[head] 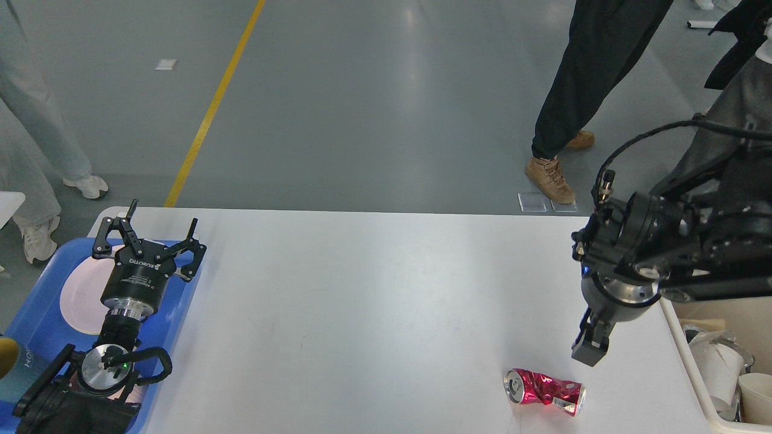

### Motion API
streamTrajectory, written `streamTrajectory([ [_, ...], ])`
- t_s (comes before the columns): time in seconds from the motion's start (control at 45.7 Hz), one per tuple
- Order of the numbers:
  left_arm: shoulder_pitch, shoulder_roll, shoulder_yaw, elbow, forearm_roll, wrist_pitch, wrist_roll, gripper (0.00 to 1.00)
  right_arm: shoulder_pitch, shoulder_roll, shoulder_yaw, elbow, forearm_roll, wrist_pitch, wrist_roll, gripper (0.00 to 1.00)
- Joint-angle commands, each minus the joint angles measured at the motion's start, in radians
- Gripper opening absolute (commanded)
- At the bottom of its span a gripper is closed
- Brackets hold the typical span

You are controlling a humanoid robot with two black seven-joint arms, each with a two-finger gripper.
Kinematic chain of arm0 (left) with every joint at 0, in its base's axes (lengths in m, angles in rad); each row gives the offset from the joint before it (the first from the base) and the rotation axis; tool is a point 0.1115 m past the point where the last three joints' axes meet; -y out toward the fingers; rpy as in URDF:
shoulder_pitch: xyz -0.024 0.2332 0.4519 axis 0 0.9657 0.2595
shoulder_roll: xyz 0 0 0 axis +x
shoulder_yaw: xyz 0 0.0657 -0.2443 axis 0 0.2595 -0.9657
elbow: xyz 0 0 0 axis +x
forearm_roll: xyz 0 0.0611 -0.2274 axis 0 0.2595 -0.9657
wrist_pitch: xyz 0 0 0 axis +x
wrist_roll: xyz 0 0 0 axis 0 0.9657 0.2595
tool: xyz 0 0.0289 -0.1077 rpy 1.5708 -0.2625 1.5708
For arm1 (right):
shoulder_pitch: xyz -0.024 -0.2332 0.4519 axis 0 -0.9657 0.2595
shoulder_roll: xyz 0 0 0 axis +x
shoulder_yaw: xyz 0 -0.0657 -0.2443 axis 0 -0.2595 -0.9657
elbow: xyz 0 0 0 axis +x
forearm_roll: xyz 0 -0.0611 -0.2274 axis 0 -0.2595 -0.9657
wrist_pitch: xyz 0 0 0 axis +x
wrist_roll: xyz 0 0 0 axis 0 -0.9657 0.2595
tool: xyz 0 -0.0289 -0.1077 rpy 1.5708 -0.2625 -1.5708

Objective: Tidy desktop
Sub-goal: 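Lower the right gripper and grasp the red can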

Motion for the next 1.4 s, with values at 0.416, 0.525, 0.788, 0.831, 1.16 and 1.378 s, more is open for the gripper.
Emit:
streamTrajectory([
  [0.416, 0.000, -0.001, 0.001, 0.000, 0.000, -0.001, 0.000, 0.96, -0.423, 0.118, 0.006, -0.262, 0.083, -0.184, -0.123, 0.96],
  [0.525, 0.000, -0.001, 0.001, 0.000, 0.000, -0.001, 0.000, 0.96, -0.469, 0.155, 0.005, -0.293, 0.094, -0.197, -0.123, 0.96],
  [0.788, 0.000, -0.001, 0.001, 0.000, 0.000, 0.000, 0.000, 0.96, -0.507, 0.158, 0.006, -0.323, 0.097, -0.211, -0.124, 0.95],
  [0.831, 0.000, 0.000, -0.001, 0.000, 0.000, -0.001, 0.000, 0.96, -0.519, 0.159, 0.006, -0.340, 0.097, -0.213, -0.124, 0.95],
  [1.16, 0.000, -0.001, 0.001, 0.000, 0.000, -0.001, 0.000, 0.96, -0.566, 0.184, 0.006, -0.431, 0.132, -0.213, -0.124, 0.66],
  [1.378, 0.000, -0.001, 0.001, 0.000, 0.000, 0.000, 0.000, 0.96, -0.562, 0.181, 0.000, -0.428, 0.142, -0.207, -0.123, 0.09],
])
